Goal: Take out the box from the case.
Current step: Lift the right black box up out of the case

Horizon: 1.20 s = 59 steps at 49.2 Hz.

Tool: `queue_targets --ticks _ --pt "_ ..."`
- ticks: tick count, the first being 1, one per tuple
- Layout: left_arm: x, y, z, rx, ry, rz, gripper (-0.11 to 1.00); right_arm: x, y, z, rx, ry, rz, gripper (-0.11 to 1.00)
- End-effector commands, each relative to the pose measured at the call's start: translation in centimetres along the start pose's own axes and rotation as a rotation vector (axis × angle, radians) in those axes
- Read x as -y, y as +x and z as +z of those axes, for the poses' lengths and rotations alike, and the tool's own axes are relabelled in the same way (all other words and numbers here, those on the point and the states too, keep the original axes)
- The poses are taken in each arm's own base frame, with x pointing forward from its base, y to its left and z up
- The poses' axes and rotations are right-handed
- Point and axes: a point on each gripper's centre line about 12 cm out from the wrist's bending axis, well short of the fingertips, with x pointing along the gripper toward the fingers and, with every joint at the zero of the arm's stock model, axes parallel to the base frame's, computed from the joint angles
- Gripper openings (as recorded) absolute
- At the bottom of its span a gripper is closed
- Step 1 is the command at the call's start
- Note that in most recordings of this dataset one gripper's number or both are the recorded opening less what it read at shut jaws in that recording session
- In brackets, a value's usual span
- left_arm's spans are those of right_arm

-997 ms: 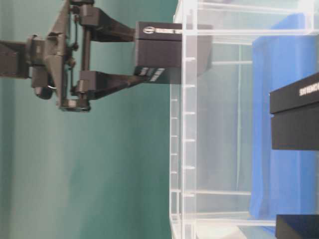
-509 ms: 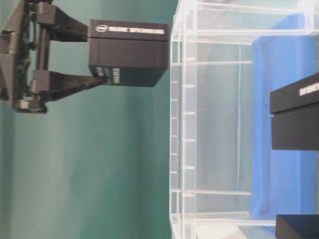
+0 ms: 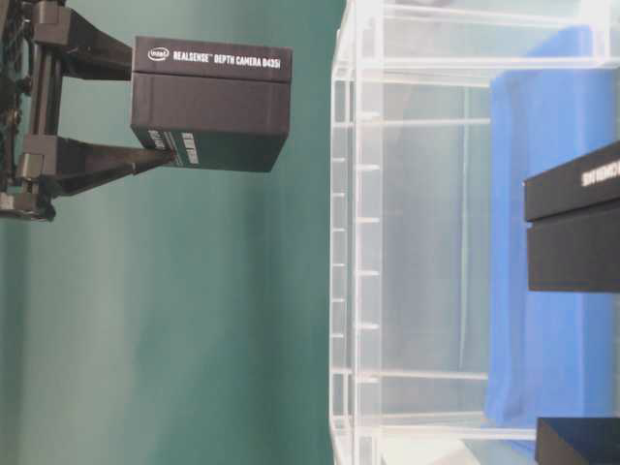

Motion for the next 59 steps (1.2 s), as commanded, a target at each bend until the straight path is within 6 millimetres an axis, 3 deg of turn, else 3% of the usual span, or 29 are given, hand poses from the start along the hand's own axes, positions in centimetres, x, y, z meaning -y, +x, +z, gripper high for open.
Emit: queue_targets --ticks 1,59 --pt "0.21 -0.59 0.03 0.01 0.004 -0.019 0.98 0.62 -2.41 0.36 0.019 0.01 0.059 0.68" --pt "0.2 -0.64 0.05 0.011 0.004 -0.019 0.98 0.65 -2.41 0.61 0.041 0.01 0.057 0.68"
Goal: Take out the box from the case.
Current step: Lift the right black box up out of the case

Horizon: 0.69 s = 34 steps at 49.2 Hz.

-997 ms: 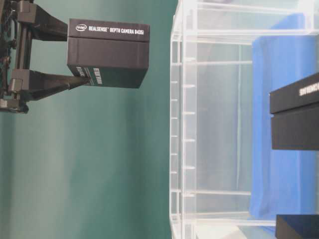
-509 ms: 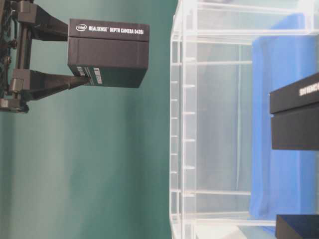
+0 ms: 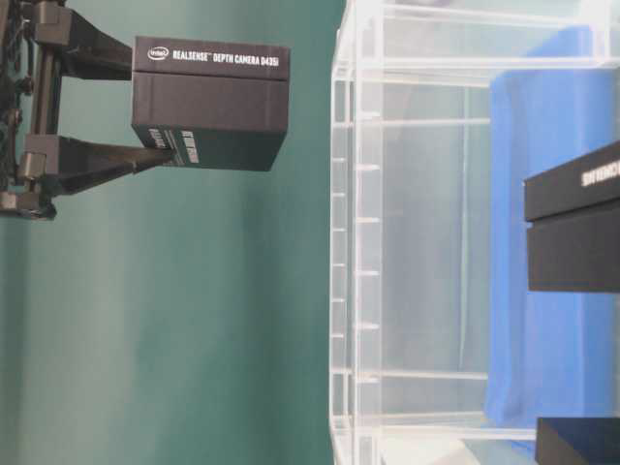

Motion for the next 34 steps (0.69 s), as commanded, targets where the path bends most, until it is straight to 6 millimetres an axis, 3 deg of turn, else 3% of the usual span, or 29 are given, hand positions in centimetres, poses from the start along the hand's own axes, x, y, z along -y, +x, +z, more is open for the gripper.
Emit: queue_targets --ticks 1,25,34 --pt "0.2 -0.6 0.1 0.012 0.003 -0.02 0.98 0.6 -2.3 0.4 0.018 0.01 0.059 0.68" --pt "0.2 -0.6 0.1 0.012 0.003 -0.02 0.98 0.6 -2.3 0.4 0.019 -0.006 0.056 0.68" --pt "0.2 -0.6 0.1 0.011 0.003 -0.017 0.98 0.5 -2.6 -1.0 0.009 -0.041 0.048 0.68"
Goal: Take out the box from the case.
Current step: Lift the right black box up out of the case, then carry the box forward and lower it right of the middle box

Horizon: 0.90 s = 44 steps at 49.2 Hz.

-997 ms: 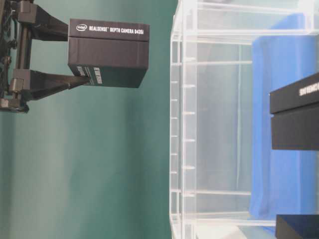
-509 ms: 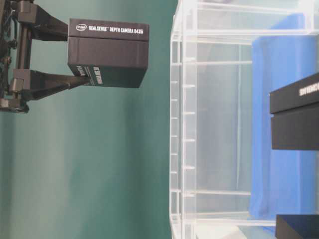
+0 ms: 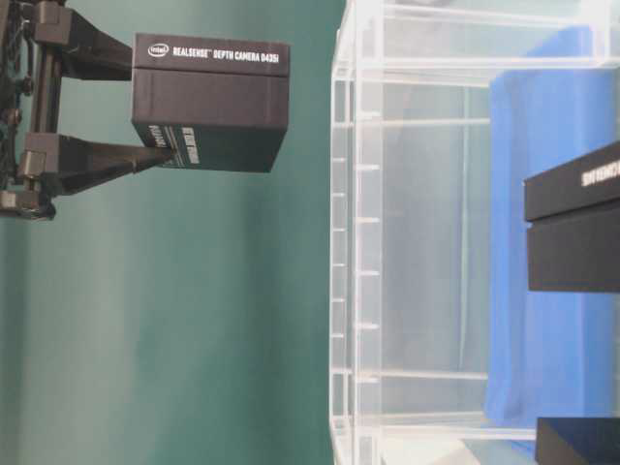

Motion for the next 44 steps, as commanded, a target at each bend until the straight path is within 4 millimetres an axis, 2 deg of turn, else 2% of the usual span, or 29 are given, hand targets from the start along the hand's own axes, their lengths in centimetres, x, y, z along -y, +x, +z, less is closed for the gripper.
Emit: queue_targets --ticks 1,27,44 --pt "0.2 -0.6 0.1 0.012 0.003 -0.02 0.98 0.5 -2.6 -0.8 0.01 -0.015 0.052 0.68" --pt "0.2 -0.6 0.1 0.012 0.003 -0.018 0.98 0.1 -4.6 -10.2 -0.024 -0.088 0.033 0.68" --pt "0.2 -0.6 0.1 0.011 0.004 -0.017 0.98 1.0 -6.2 -16.2 -0.055 -0.071 0.033 0.68"
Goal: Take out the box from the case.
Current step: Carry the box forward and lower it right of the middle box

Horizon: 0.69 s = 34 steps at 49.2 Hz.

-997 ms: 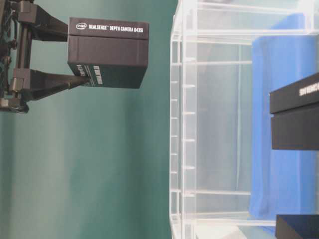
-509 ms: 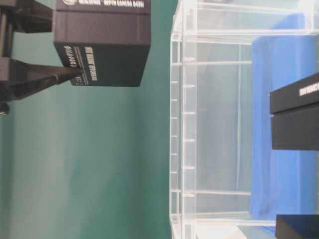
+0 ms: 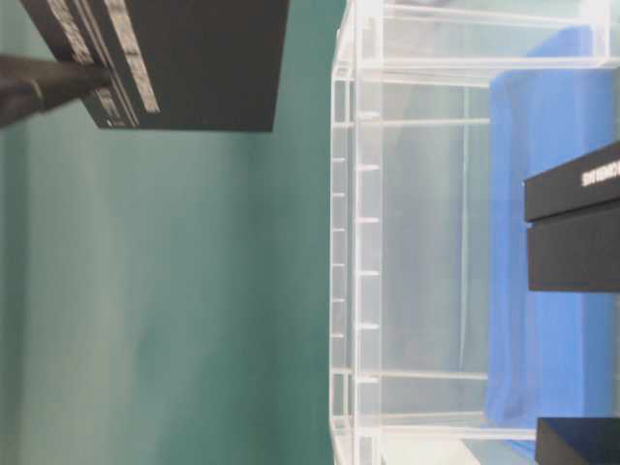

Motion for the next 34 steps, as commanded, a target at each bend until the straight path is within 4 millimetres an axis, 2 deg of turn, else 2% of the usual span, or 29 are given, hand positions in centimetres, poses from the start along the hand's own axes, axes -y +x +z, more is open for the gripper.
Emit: queue_targets --ticks 1,7,17,34 --pt "0.2 -0.6 0.1 0.011 0.004 -0.017 0.98 0.8 -2.0 -0.6 -0.01 0.017 0.052 0.68" --pt "0.2 -0.6 0.1 0.012 0.004 -0.018 0.98 0.9 -2.2 -1.6 -0.014 0.029 0.056 0.68" --pt "0.2 -0.6 0.1 0.012 0.002 -0.02 0.98 0.7 -1.9 -1.7 0.0 0.033 0.049 0.68" --pt "0.2 -0.6 0.0 0.01 0.004 -0.019 0.98 0.5 1.2 -2.4 0.022 0.032 0.002 0.68"
